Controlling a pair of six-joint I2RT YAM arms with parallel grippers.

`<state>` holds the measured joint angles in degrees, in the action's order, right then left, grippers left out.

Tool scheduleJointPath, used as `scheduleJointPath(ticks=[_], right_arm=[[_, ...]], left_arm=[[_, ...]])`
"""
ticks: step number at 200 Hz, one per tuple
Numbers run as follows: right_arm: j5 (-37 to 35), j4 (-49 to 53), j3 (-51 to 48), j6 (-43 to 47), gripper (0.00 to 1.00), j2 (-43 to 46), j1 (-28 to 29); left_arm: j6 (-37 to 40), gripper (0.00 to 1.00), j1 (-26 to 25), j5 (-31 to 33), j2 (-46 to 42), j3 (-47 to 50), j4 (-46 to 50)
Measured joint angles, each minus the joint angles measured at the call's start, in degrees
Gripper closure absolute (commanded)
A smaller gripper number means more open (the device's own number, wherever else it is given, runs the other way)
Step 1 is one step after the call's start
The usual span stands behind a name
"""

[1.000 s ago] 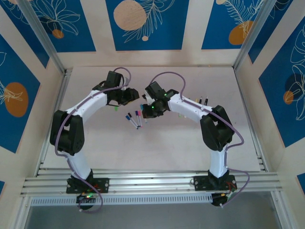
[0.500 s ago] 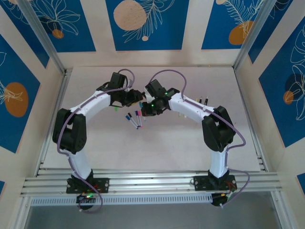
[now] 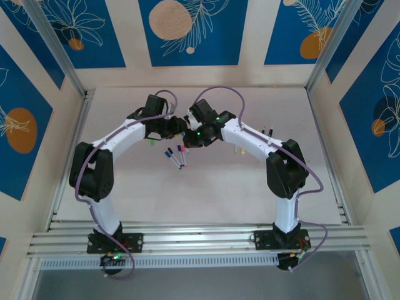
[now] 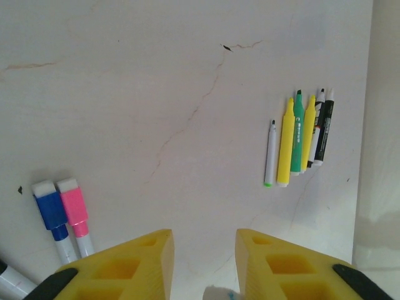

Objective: Open the pen caps

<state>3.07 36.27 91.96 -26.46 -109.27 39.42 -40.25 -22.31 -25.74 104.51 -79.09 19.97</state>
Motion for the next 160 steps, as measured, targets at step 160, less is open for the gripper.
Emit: scheduleJointPath(ticks=[160], right_arm=[[0.0,2.1,3.1,0.2,0.68,-2.4,0.3]], left_arm=[[-0.5,1.0,-0.1,-1.0,0.7,0.0,-1.1]])
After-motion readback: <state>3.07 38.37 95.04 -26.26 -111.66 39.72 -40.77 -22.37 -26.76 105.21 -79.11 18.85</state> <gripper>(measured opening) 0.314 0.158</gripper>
